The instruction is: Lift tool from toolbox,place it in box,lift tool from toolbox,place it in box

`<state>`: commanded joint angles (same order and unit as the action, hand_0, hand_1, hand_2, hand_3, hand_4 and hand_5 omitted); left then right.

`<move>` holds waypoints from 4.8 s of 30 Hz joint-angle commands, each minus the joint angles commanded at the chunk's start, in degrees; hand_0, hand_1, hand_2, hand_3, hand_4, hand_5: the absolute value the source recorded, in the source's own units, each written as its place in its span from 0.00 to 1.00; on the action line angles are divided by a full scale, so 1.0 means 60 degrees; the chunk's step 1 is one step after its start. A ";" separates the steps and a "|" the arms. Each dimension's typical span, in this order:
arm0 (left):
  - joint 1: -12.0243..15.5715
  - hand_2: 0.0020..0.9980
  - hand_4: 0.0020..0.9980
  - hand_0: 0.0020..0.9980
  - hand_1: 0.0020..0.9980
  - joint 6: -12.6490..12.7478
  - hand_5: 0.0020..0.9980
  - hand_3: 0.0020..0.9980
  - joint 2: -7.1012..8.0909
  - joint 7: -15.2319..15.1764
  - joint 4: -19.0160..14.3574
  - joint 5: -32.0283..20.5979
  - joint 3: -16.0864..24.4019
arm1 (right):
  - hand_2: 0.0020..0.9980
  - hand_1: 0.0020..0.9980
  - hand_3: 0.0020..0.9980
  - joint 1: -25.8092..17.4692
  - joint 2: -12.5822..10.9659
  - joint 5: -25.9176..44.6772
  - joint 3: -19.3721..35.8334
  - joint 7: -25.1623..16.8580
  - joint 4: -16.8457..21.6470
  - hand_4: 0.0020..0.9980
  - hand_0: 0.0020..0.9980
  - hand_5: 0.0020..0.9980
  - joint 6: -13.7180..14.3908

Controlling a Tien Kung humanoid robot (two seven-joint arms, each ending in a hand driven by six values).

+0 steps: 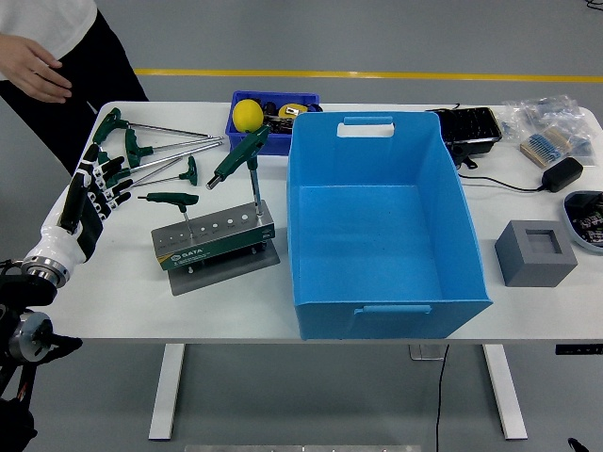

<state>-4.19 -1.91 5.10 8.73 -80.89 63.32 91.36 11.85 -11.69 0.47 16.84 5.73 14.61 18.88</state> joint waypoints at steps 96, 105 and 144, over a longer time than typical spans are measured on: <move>-0.6327 0.22 1.00 0.20 0.14 0.0179 0.92 0.34 0.1070 0.2445 0.2281 1.0122 -0.7870 | 0.71 0.65 0.56 0.0045 -0.0014 -0.0204 0.0125 0.0073 0.0029 0.79 0.69 0.72 0.0021; -0.6315 0.12 1.00 0.13 0.05 0.0450 0.94 0.18 0.0981 0.2630 0.2572 1.0177 -0.8015 | 0.71 0.65 0.56 0.0001 -0.0009 -0.0245 0.0154 0.0086 0.0033 0.79 0.69 0.72 0.0023; -0.6360 0.04 0.73 0.07 0.00 0.1477 0.61 0.09 0.0972 0.1708 0.2911 0.9562 -0.8200 | 0.71 0.65 0.56 0.0021 -0.0017 -0.0213 0.0145 0.0078 0.0029 0.79 0.69 0.72 0.0022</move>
<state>-42.35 6.95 10.93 18.98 -63.43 120.69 42.16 11.97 -11.80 -0.81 17.70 6.19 14.78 19.01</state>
